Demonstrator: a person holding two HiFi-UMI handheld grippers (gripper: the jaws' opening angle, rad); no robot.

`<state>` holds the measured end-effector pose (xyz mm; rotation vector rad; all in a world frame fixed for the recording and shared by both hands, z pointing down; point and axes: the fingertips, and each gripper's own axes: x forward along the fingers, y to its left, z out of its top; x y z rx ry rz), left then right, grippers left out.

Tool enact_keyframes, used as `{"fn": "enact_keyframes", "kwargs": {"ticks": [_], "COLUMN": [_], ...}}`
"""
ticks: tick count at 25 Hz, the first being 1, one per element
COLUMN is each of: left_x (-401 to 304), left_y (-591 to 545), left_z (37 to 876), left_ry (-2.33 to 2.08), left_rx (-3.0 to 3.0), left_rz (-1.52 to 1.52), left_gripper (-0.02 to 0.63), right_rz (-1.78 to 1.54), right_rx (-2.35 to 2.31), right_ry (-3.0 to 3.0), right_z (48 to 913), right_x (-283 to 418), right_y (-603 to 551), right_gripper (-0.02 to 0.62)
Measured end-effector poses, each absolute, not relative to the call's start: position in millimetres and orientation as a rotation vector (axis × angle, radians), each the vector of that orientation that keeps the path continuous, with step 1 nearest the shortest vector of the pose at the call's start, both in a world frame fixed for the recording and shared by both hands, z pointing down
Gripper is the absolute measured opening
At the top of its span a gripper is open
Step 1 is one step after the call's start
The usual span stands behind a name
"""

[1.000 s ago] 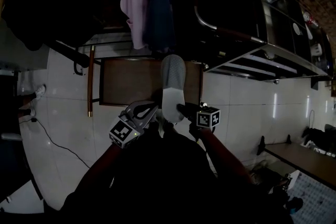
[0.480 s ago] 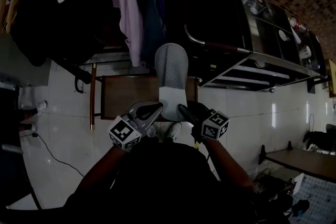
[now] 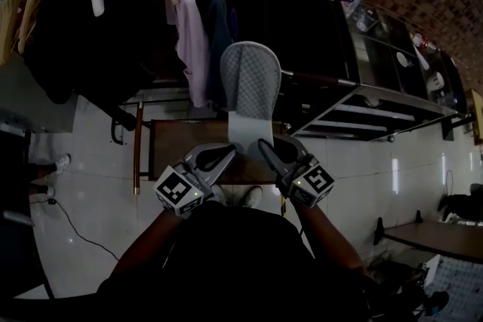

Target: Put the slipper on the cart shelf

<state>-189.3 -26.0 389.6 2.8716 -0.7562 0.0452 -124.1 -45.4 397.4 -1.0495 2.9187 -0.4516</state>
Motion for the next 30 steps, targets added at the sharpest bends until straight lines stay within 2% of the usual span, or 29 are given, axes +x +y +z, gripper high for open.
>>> {"fn": "enact_keyframes", "kwargs": {"ticks": [11, 30], "left_x": [-193.3, -187.9], "left_y": [-37.4, -32.8], "left_z": [385.2, 374.7], "left_ry": [-0.775, -0.732], "left_rx": [2.858, 2.939], "left_rz": [0.026, -0.022], "left_gripper": [0.002, 0.002], "right_rz": [-0.229, -0.233], "right_rx": [-1.077, -1.153], "right_ry": [2.875, 2.877], "right_z": [358.9, 369.2], "right_x": [-120.3, -113.4], "right_y": [-44.0, -36.6], "right_gripper": [0.061, 0.061]}}
